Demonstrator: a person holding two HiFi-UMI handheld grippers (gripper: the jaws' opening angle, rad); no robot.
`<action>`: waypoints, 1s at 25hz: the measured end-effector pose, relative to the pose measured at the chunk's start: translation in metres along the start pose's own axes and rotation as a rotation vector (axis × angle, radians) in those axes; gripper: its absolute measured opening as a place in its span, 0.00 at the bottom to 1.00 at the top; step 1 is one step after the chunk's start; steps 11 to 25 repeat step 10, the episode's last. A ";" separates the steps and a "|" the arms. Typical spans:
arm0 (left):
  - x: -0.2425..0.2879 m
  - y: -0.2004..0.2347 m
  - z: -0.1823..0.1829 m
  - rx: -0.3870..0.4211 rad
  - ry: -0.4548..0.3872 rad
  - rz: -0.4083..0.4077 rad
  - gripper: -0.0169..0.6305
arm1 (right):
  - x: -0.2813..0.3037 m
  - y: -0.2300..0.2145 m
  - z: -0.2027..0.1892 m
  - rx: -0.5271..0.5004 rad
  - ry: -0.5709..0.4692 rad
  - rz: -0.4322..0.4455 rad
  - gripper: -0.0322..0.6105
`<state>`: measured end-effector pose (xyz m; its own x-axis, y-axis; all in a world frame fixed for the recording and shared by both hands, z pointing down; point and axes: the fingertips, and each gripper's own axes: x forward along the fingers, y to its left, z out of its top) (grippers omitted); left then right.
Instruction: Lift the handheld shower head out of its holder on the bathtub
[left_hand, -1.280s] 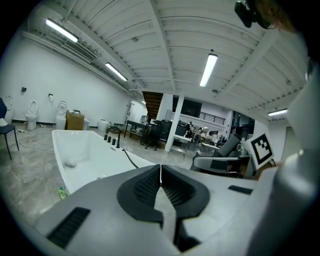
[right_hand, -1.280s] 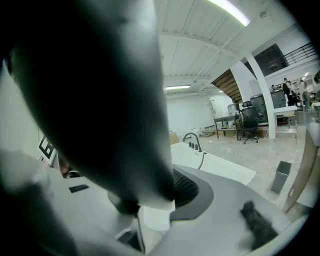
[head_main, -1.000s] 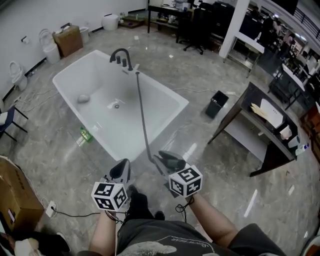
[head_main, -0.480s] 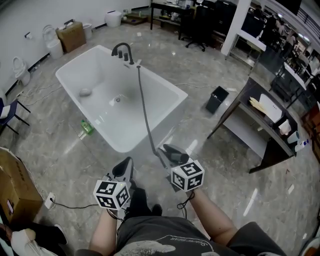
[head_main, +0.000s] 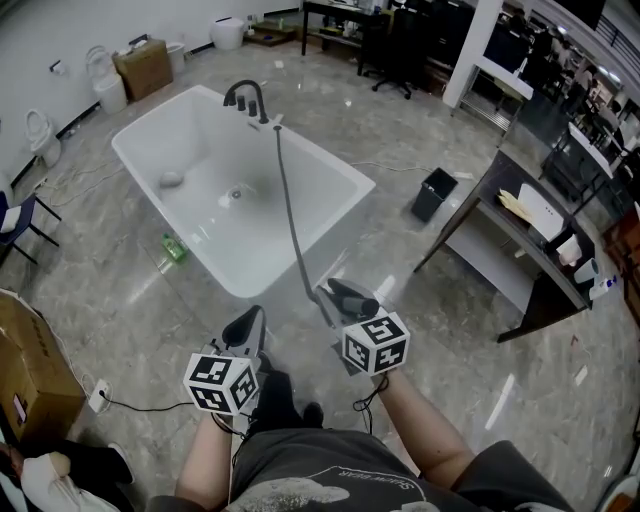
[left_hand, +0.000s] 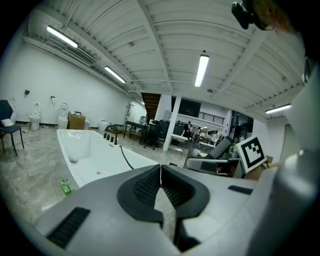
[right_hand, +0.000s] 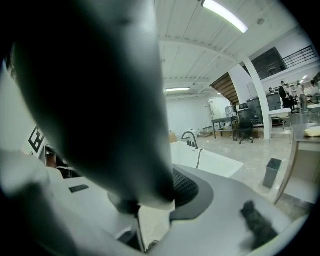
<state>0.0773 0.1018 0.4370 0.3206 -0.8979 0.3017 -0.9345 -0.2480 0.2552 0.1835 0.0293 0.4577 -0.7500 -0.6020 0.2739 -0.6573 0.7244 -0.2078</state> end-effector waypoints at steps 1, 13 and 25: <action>-0.001 -0.001 0.000 0.004 0.001 -0.001 0.05 | 0.000 0.000 0.000 -0.002 0.000 -0.001 0.22; -0.006 0.009 0.009 0.019 -0.009 -0.004 0.05 | 0.009 0.012 0.006 -0.033 0.005 0.001 0.22; -0.006 0.009 0.009 0.019 -0.009 -0.004 0.05 | 0.009 0.012 0.006 -0.033 0.005 0.001 0.22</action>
